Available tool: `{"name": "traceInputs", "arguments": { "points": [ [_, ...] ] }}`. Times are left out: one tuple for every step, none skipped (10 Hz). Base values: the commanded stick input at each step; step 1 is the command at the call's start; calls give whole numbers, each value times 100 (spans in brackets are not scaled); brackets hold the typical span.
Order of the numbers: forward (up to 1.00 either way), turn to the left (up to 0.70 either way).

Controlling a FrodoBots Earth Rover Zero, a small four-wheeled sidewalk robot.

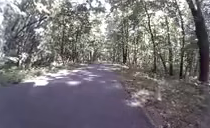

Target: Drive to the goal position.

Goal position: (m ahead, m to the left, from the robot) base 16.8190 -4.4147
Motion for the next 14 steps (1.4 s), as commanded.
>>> {"name": "traceInputs", "arguments": {
  "points": [
    [45, 0],
    [45, 0],
    [45, 0],
    [45, 0],
    [45, 0],
    [45, 0],
    [45, 0],
    [45, 0],
    [45, 0],
    [45, 0],
    [45, 0],
    [45, 0],
    [45, 0],
    [45, 0]
  ]
}}
